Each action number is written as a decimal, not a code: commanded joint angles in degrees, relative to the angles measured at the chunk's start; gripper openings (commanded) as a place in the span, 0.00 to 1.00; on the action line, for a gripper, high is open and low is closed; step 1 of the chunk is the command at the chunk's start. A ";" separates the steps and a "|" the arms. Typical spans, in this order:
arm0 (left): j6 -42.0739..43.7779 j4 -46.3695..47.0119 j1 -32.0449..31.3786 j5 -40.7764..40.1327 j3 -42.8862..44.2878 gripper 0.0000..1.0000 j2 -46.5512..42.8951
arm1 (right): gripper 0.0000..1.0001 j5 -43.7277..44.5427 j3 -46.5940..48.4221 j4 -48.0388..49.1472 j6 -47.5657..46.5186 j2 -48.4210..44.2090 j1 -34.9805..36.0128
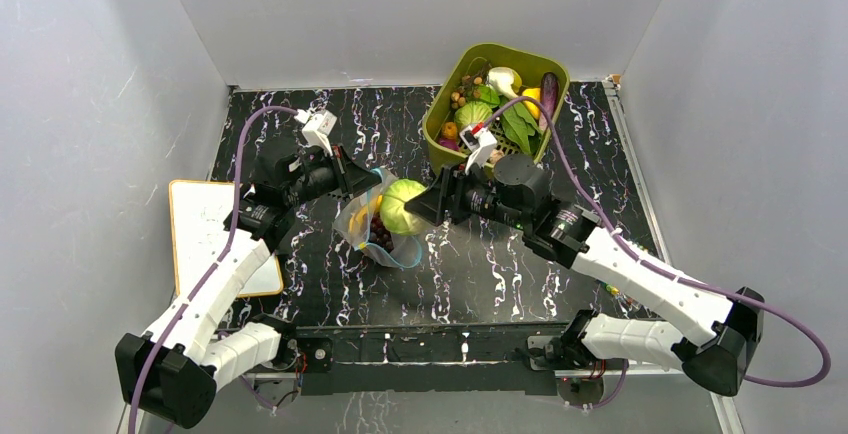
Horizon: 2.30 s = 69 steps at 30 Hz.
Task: Place the food in the zip-top bag and seal the zipper
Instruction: Place the fake vegetable in the zipper food storage bag.
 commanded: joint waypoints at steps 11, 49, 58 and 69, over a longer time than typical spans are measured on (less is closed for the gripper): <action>0.24 -1.90 -0.19 0.32 3.02 0.00 0.15 | 0.30 0.97 3.90 3.25 -0.77 0.15 6.02; -11.03 1.88 -0.16 4.12 0.65 0.00 -4.89 | 0.52 15.55 1.68 16.39 4.57 17.09 8.02; -8.69 0.00 -0.18 2.22 1.46 0.00 -4.44 | 0.79 17.22 17.60 -13.71 -6.82 16.97 8.05; -7.01 -1.75 -0.17 0.49 2.32 0.00 -4.14 | 0.64 18.99 12.21 -17.69 -5.85 10.25 8.03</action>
